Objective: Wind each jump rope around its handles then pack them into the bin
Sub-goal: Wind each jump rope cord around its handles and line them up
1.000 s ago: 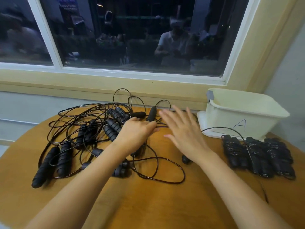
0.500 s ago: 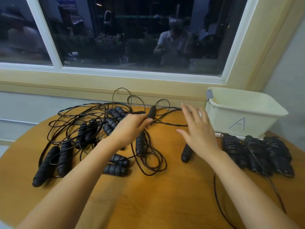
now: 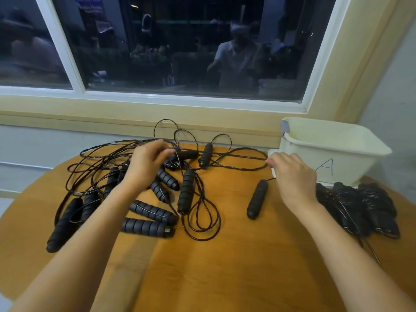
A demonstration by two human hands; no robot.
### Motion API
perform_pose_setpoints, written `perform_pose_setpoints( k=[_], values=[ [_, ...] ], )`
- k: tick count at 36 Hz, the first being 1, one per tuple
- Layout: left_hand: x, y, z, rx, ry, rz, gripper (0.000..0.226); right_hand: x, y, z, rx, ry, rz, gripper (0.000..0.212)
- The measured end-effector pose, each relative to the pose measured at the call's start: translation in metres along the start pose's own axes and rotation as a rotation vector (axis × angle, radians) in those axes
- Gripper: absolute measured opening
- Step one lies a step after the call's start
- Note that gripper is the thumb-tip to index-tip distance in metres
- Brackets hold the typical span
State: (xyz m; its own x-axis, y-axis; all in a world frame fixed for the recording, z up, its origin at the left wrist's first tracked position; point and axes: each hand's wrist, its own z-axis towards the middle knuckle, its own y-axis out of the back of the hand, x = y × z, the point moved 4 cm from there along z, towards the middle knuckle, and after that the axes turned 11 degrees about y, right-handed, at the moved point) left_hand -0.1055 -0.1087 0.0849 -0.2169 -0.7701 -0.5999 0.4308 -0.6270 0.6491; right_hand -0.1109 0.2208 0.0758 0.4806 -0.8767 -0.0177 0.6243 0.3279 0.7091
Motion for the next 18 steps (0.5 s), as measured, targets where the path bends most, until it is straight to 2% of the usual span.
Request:
perform_pose_setpoints(
  k=[2,4,5,8,10,12,13,15,18],
  values=[
    [-0.003,0.001,0.003,0.047,0.106,-0.161,0.014,0.001,-0.015,-0.001,0.193,-0.075,-0.001,0.008],
    [-0.016,-0.004,0.001,0.135,0.123,-0.263,0.016,0.003,-0.028,-0.002,0.343,-0.132,-0.018,0.021],
    [-0.023,-0.008,-0.001,0.153,0.087,-0.221,0.016,0.006,-0.032,-0.002,0.375,-0.145,-0.006,0.032],
    [-0.038,-0.026,-0.009,0.169,-0.079,0.069,0.018,0.029,-0.029,0.003,0.254,-0.013,0.102,0.072],
    [-0.046,-0.037,-0.015,0.167,-0.178,0.154,0.029,0.054,-0.023,0.008,0.145,0.205,0.132,0.078],
    [-0.058,-0.046,-0.022,0.155,-0.296,0.188,0.038,0.075,-0.024,0.009,0.144,0.370,0.150,0.073],
    [-0.063,-0.049,-0.025,0.151,-0.348,0.197,0.038,0.081,-0.025,0.009,0.151,0.392,0.185,0.065],
    [-0.069,-0.055,-0.027,0.163,-0.393,0.226,0.043,0.081,-0.018,0.010,0.067,0.377,0.282,0.041],
    [-0.065,-0.054,-0.028,0.211,-0.354,0.222,0.044,0.062,-0.002,0.013,-0.082,0.320,0.302,0.022]
  ],
)
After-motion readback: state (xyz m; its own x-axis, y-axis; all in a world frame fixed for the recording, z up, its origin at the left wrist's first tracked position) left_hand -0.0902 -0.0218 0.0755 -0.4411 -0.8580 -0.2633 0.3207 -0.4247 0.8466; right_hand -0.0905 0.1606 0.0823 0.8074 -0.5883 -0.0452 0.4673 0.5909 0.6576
